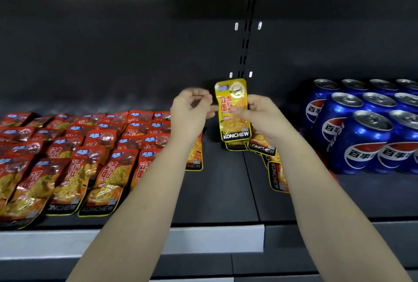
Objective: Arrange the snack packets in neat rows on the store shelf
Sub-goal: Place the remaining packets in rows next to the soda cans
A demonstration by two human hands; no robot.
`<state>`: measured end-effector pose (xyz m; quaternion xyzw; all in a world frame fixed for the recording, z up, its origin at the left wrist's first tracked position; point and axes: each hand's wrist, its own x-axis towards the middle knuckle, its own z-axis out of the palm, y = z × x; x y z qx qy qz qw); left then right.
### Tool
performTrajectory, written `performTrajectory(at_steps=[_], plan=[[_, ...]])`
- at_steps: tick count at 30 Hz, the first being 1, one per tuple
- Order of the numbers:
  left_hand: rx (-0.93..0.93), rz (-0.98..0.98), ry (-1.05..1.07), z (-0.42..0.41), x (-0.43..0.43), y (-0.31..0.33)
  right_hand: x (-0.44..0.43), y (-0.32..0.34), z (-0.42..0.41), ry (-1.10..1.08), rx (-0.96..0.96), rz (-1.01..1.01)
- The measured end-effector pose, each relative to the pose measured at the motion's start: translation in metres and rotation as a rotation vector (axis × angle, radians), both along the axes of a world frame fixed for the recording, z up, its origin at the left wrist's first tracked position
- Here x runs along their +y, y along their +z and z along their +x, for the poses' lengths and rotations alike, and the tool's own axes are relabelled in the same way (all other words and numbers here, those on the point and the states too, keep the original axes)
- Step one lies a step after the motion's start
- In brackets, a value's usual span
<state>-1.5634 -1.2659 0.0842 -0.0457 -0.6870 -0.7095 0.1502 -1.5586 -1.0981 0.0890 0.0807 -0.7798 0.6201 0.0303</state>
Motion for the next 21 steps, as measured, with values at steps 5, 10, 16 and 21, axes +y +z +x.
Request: performTrajectory(at_steps=[5, 10, 16, 21], plan=[[-0.02, -0.702, -0.029, -0.002, 0.003, -0.014, 0.009, -0.005, -0.01, -0.311, 0.078, 0.038], [-0.132, -0.963, -0.25, -0.002, 0.008, -0.021, 0.014, -0.005, -0.012, -0.431, 0.1, 0.052], [-0.165, -0.764, -0.211, -0.002, 0.009, -0.019, 0.013, -0.004, -0.011, -0.431, 0.122, 0.097], [-0.121, -0.694, 0.041, 0.001, 0.002, -0.009, 0.011, -0.003, -0.01, -0.414, 0.117, 0.179]])
